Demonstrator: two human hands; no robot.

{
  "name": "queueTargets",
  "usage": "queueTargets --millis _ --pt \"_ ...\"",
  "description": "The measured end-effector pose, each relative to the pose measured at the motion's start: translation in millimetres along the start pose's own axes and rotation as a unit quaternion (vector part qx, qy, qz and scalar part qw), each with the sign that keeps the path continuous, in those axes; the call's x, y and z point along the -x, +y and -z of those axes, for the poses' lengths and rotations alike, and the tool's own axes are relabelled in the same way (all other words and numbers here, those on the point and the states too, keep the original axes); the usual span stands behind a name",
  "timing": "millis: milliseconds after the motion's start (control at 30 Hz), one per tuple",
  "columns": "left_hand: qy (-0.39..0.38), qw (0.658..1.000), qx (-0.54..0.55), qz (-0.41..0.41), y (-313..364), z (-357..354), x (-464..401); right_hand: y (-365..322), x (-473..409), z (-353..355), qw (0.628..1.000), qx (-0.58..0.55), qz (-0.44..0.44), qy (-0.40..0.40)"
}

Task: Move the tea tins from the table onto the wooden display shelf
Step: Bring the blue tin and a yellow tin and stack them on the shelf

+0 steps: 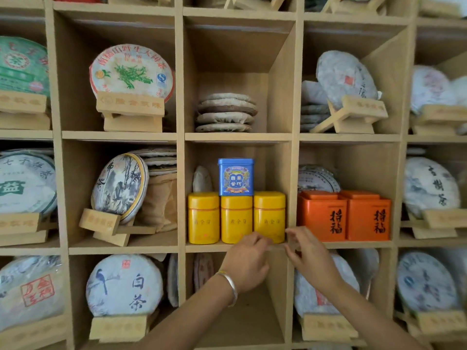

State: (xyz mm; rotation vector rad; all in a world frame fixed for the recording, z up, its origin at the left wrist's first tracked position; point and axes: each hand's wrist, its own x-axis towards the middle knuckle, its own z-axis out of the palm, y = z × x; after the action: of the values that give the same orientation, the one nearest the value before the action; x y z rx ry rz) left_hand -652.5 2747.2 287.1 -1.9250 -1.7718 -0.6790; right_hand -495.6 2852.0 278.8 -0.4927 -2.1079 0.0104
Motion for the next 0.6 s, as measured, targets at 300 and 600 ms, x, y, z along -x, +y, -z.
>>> queueTargets --millis 300,600 --pt "0.029 0.993 0.037 0.107 6.0 -10.3 -6.0 -4.0 -3.4 -11.1 0.998 -0.005 -0.063 -0.016" --pt "0.036 0.987 0.035 0.15 9.7 -13.6 -2.7 -5.5 -5.3 -13.1 0.997 -0.007 -0.074 0.005"
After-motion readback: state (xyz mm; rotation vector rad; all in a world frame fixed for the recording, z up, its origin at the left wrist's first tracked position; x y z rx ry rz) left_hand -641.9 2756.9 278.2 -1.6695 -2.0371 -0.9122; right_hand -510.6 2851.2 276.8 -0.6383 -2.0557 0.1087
